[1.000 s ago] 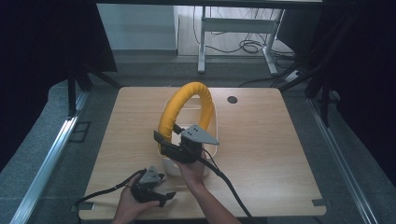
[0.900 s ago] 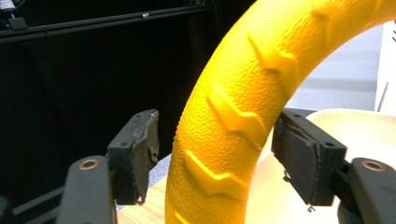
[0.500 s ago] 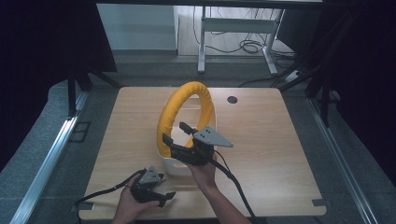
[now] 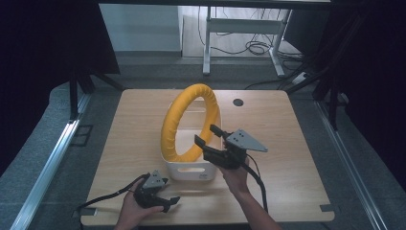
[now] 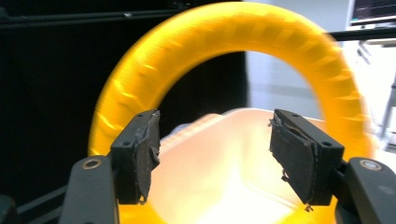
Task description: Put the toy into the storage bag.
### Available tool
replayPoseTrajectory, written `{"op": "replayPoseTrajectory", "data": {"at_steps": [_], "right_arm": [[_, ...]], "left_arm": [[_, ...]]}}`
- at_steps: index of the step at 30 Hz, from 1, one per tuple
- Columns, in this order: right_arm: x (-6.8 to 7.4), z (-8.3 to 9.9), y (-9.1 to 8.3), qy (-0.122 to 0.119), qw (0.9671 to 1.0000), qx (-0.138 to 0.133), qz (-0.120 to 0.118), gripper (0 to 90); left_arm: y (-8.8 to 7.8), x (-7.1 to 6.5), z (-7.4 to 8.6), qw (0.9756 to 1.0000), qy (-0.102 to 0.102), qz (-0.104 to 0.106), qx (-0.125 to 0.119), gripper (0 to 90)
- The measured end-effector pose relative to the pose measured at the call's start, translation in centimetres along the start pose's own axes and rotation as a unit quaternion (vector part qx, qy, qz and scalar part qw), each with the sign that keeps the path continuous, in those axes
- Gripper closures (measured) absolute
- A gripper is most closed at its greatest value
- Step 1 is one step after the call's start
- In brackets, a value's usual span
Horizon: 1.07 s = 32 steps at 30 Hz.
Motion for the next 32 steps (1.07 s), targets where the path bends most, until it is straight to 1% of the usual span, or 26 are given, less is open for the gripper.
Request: {"op": "replayPoseTrajectory", "data": {"at_steps": [1,2,3,4,5,6,7,8,9,11,12,13,14,16,17,18,19,20,21,23,27,28,29,32], "right_arm": [[-1.2,0.5,-0.9,-0.008,0.9999,0.005,0.012,35.1],[-1.9,0.7,-1.3,-0.013,0.9998,0.007,0.016,35.7],[-1.9,0.7,-1.3,-0.013,0.9998,0.007,0.016,35.7],[-3.3,1.4,-2.3,-0.021,0.9993,0.013,0.029,36.8],[-3.8,1.7,-2.6,-0.022,0.9991,0.016,0.032,37.6],[-3.8,1.7,-2.6,-0.022,0.9991,0.016,0.032,37.6],[-4.4,2.0,-3.0,-0.022,0.9989,0.019,0.037,38.3],[-5.0,2.3,-3.4,-0.021,0.9987,0.022,0.041,39.1],[-6.2,3.1,-4.2,-0.020,0.9981,0.028,0.050,40.6],[-7.0,3.7,-4.7,-0.015,0.9979,0.032,0.055,42.1],[-7.0,3.7,-4.7,-0.015,0.9979,0.032,0.055,42.1],[-7.5,4.1,-5.0,-0.014,0.9976,0.036,0.058,42.5],[-8.5,5.0,-5.7,-0.011,0.9970,0.040,0.065,43.8],[-9.1,5.7,-6.1,-0.003,0.9965,0.044,0.070,44.8],[-9.5,6.2,-6.4,0.005,0.9962,0.046,0.073,45.2],[-9.5,6.2,-6.4,0.005,0.9962,0.046,0.073,45.2],[-10.0,6.9,-6.6,0.012,0.9957,0.048,0.078,45.7],[-10.2,7.2,-6.6,0.011,0.9953,0.056,0.077,45.6],[-10.3,7.3,-6.6,0.004,0.9950,0.060,0.080,45.7],[-10.4,7.3,-6.7,0.001,0.9948,0.059,0.083,45.8],[-10.5,7.4,-6.8,0.001,0.9950,0.059,0.081,45.8],[-10.4,7.5,-6.8,0.005,0.9951,0.059,0.079,45.8],[-10.3,7.6,-6.9,0.001,0.9952,0.061,0.077,45.7],[-10.2,7.6,-6.9,0.001,0.9954,0.061,0.074,45.6]], "left_arm": [[0.0,0.0,0.0,1.0000,0.000,-0.001,0.000,18.3],[-0.1,0.0,0.0,1.0000,0.000,-0.001,0.000,18.3],[-0.1,0.0,0.0,1.0000,0.000,-0.001,0.000,18.3],[-0.1,0.0,0.0,1.0000,0.000,-0.002,0.000,18.3],[-0.1,0.1,-0.1,1.0000,0.000,-0.003,-0.001,18.3],[-0.1,0.1,-0.1,1.0000,0.000,-0.003,-0.001,18.3],[-0.1,0.1,-0.1,1.0000,-0.001,-0.003,-0.001,18.3],[0.0,0.1,0.0,1.0000,-0.001,-0.003,-0.001,18.3],[0.0,0.1,0.0,1.0000,-0.001,-0.003,-0.001,18.3],[-0.1,0.1,0.0,1.0000,0.000,-0.003,0.001,18.3],[-0.1,0.1,0.0,1.0000,0.000,-0.003,0.001,18.3],[0.0,0.1,0.0,1.0000,0.000,-0.004,0.001,18.3],[0.0,0.1,0.0,1.0000,-0.001,-0.004,0.000,18.2],[0.0,0.1,0.0,1.0000,-0.001,-0.004,0.000,18.3],[0.0,0.1,0.0,1.0000,0.001,-0.005,0.003,18.3],[0.0,0.1,0.0,1.0000,0.001,-0.005,0.003,18.3],[0.0,0.1,0.0,1.0000,-0.001,-0.004,0.001,18.3],[0.0,0.1,0.0,1.0000,0.000,-0.004,0.002,18.3],[0.0,0.1,0.0,1.0000,0.001,-0.004,0.003,18.3],[0.0,0.1,0.0,1.0000,0.000,-0.004,0.001,18.3],[0.0,0.1,0.0,1.0000,0.002,-0.005,0.003,18.3],[0.1,0.1,0.1,1.0000,0.001,-0.004,0.002,18.3],[0.1,0.1,0.1,1.0000,0.001,-0.003,0.003,18.3],[0.1,0.0,0.1,1.0000,0.000,-0.003,0.003,18.3]]}}
Point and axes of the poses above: each handheld gripper's, and its own axes: y roughly forward along the jaws, z roughly out of its underside, x roughly to its left, the point moved 10 cm from there along y, roughly forward along the jaws, and after that the axes turned 5 degrees about -y, right-handed, at the moved point
